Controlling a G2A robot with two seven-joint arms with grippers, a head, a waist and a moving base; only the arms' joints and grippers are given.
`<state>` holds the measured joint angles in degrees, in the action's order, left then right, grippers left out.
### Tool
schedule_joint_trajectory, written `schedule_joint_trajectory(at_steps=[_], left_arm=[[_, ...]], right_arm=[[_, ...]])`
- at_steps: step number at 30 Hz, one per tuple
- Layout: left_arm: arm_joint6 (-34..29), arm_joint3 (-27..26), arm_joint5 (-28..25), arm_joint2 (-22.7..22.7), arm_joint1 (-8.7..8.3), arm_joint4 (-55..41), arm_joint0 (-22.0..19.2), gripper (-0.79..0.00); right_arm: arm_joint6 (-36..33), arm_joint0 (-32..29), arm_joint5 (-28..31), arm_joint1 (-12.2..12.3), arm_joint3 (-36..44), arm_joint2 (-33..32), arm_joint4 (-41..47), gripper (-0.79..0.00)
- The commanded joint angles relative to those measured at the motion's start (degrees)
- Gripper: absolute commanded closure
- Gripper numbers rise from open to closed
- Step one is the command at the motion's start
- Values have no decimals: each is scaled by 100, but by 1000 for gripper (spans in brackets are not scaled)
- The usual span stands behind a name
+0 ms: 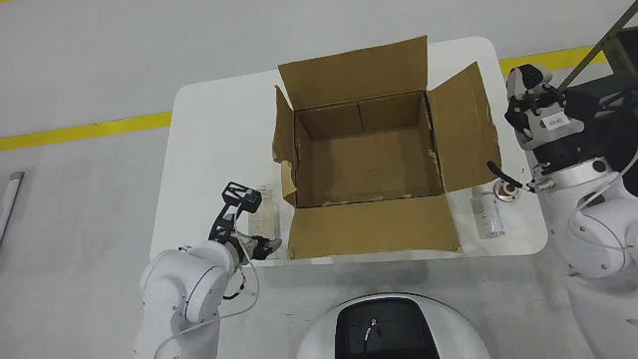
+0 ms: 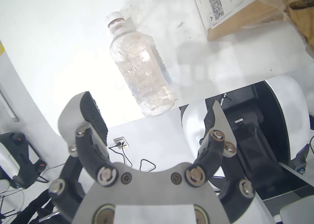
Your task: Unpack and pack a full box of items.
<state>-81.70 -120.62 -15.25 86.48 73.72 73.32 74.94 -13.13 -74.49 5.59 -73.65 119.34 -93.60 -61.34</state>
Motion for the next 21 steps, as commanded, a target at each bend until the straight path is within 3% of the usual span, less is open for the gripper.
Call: schedule_joint_trajectory(at_steps=[1, 11, 14, 21], left_arm=[[-57, 36, 35, -47, -8, -7, -22, -785], [45, 74, 67, -54, -7, -34, 5, -785], [230, 244, 171, -129, -11, -27, -6, -785], [160, 923, 295, -329, -26, 41, -446, -785]], right_arm=[[12, -6, 0, 0, 3, -2, 1, 0], [173, 45, 247, 53, 70, -251, -155, 0], [215, 19, 229, 60, 78, -332, -79, 0], [290, -71, 264, 86, -1, -566, 25, 0]])
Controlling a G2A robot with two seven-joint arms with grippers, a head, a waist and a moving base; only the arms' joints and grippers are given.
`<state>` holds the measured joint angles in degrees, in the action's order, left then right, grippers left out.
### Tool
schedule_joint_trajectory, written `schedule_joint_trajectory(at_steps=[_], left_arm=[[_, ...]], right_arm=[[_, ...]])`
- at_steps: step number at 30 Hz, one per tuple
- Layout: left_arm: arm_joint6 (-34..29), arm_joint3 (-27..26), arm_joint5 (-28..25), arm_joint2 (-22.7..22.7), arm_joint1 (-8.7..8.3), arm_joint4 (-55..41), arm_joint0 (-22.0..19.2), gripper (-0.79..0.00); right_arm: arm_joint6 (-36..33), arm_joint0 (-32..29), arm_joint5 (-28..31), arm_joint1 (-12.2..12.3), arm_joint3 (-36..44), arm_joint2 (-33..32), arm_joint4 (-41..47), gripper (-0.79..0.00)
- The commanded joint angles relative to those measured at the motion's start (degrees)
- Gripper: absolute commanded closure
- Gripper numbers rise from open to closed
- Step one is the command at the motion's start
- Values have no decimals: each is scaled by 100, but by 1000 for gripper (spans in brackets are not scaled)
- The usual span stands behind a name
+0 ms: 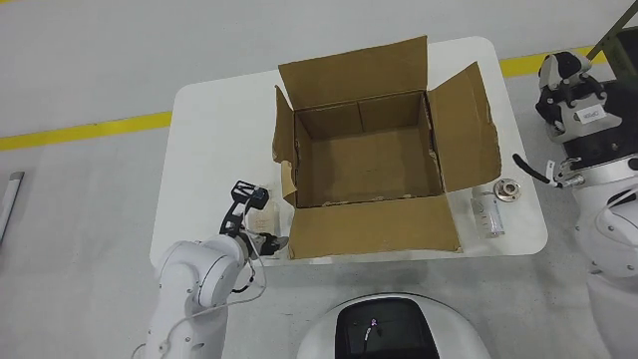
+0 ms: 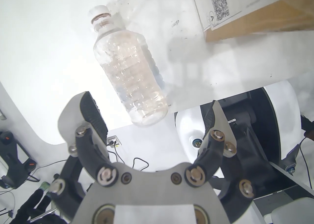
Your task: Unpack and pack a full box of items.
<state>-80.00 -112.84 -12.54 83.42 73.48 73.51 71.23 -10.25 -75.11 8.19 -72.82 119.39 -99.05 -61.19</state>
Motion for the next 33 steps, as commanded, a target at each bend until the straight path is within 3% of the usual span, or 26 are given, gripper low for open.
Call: schedule_joint_trajectory(at_steps=[1, 6, 18, 19, 20, 23, 24, 33], left_arm=[[-31, 259, 55, -53, -3, 65, -156, -785], [-40, 692, 214, -263, 2, 183, -423, -785], [109, 1279, 564, -461, -10, 532, -579, -785], [120, 1310, 577, -460, -12, 528, -580, -733], [133, 1345, 574, -463, -15, 542, -580, -462], [157, 1430, 638, -470, -21, 612, -578, -58], [166, 1437, 643, -475, -22, 602, -577, 0], [239, 1299, 698, -384, -52, 623, -498, 0]], right_arm=[[7, -15, 14, 7, -7, -44, 20, 0], [-5, -49, 36, 28, 5, -171, 35, 0], [-41, -91, 66, 70, -2, -289, 34, 0], [-35, -101, 63, 71, 3, -285, 33, 0], [-44, -113, 63, 74, 10, -279, 29, 0], [-46, -137, 48, 80, 20, -271, 31, 0], [-47, -144, 46, 82, 26, -269, 24, 0], [-72, -142, 6, 101, 29, -228, 24, 0]])
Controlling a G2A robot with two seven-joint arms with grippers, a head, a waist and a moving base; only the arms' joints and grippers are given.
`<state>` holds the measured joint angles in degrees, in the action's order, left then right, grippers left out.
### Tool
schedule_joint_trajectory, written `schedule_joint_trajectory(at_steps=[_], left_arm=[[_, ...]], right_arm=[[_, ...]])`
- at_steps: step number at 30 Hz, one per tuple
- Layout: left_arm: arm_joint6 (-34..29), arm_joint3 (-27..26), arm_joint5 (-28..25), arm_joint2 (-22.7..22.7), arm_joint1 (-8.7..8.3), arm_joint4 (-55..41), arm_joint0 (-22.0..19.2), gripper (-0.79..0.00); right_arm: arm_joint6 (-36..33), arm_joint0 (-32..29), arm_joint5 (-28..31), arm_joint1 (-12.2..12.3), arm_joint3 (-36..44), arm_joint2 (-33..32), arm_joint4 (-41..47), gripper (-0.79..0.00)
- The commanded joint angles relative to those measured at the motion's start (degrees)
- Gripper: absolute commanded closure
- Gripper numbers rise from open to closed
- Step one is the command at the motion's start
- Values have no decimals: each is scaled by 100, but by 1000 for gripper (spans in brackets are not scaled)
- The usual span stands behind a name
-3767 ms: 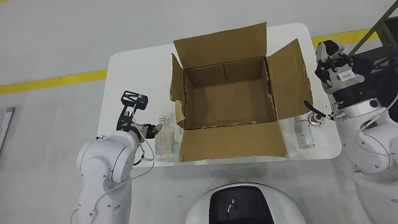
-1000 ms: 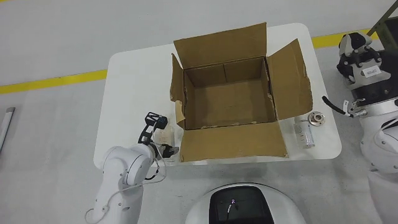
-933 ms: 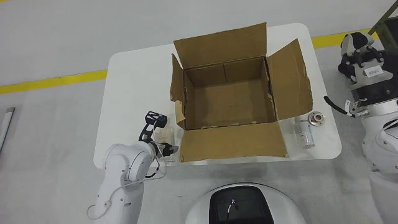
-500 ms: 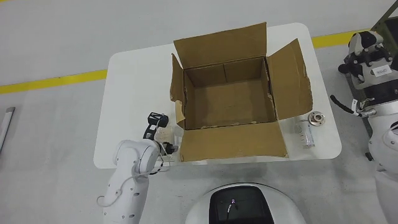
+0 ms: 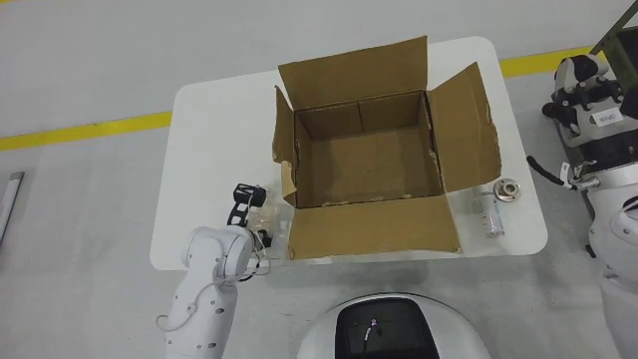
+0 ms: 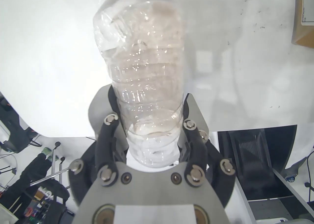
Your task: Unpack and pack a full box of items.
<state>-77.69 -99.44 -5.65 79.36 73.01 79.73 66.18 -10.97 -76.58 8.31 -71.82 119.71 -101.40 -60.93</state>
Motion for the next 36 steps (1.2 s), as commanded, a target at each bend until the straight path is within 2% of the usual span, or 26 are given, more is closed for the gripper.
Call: schedule_joint_trajectory(at_steps=[1, 13, 16, 20, 27, 30, 36], left_arm=[[15, -83, 24, 54, -9, -9, 15, 0], [37, -1047, -29, 825, -105, -413, 28, 0], [50, -1461, 52, 1101, -127, -646, -68, 0], [-109, -1958, 378, 1425, -125, -1593, -443, 0], [-329, -2439, 571, 1172, -128, -2824, -1370, 0], [-301, -2387, 569, 955, -143, -2833, -1714, 0], [-225, -2058, 795, 356, -111, -3575, -2231, 0]], right_arm=[[-5, 9, -15, 3, -8, 14, -1, 0], [-20, 157, -120, 24, -68, 114, -16, 0], [-26, 202, -154, 29, -85, 139, -18, 0], [-34, 250, -250, 29, -122, 166, 57, 0], [-197, 345, -481, 27, -138, 108, 474, 0], [-419, 385, -451, 41, -119, 71, 594, 0], [-749, 369, -446, 55, -18, 25, 1013, 0]])
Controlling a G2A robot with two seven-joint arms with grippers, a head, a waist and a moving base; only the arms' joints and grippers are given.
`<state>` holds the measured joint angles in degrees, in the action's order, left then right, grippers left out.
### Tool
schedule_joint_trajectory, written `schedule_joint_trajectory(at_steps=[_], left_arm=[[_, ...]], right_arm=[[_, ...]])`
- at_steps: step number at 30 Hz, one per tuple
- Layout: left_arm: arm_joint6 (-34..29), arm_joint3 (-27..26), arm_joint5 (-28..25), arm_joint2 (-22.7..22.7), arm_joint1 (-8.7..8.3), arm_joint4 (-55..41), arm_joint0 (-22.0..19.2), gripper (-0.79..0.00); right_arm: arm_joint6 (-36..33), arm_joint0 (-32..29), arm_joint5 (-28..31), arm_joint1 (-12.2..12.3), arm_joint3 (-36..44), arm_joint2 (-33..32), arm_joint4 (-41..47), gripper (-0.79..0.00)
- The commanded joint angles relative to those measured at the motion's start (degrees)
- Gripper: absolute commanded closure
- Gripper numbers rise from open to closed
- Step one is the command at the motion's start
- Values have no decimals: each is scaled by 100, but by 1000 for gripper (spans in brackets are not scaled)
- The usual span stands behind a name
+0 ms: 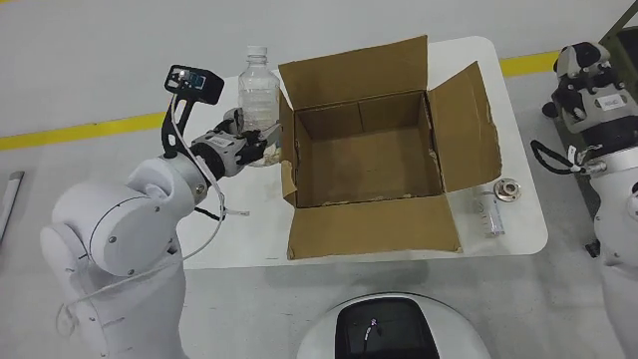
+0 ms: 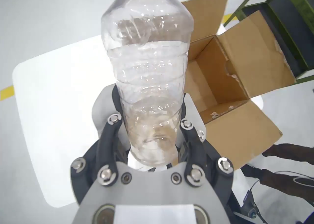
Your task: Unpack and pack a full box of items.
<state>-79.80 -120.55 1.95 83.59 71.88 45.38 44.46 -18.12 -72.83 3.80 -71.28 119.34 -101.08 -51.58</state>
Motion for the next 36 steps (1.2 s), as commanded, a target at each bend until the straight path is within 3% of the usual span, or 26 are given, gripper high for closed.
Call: schedule_joint_trajectory(at_steps=[1, 8, 12, 14, 15, 16, 24, 31, 32, 33, 36], left_arm=[[-13, 97, 74, -145, 5, -251, -112, 0], [-1, 166, 73, -312, 10, -577, -219, 0], [-1, 166, 73, -312, 10, -577, -219, 0], [-1, 166, 73, -312, 10, -577, -219, 0], [-1, 166, 73, -312, 10, -577, -219, 0], [-1, 166, 73, -312, 10, -577, -219, 0], [50, 168, 74, -317, 11, -599, -193, 0], [502, 89, 55, -689, 14, -1097, 53, 0], [483, 99, 69, -775, 14, -1127, 35, 0], [451, 127, 116, -880, 17, -1191, 28, 0], [407, 309, 385, -1154, 34, -1390, 19, 0]], right_arm=[[-87, -18, -10, 2, 31, -12, 179, 0], [-471, -14, -142, 8, 181, -4, 863, 0], [-668, -19, -229, 13, 220, -29, 1313, -139], [-809, -28, -283, 14, 239, -36, 1619, -382], [-890, -29, -299, 20, 253, -56, 1686, -643], [-1000, -37, -305, 29, 264, -67, 1714, -785], [-1460, -84, -599, 83, 146, -79, 1608, -785], [-1724, -110, -748, 107, -30, 243, 1431, -785], [-1745, -106, -771, 108, -38, 288, 1442, -650], [-1767, -109, -795, 111, -52, 333, 1400, -446], [-1804, -110, -842, 118, -100, 476, 1307, -262]])
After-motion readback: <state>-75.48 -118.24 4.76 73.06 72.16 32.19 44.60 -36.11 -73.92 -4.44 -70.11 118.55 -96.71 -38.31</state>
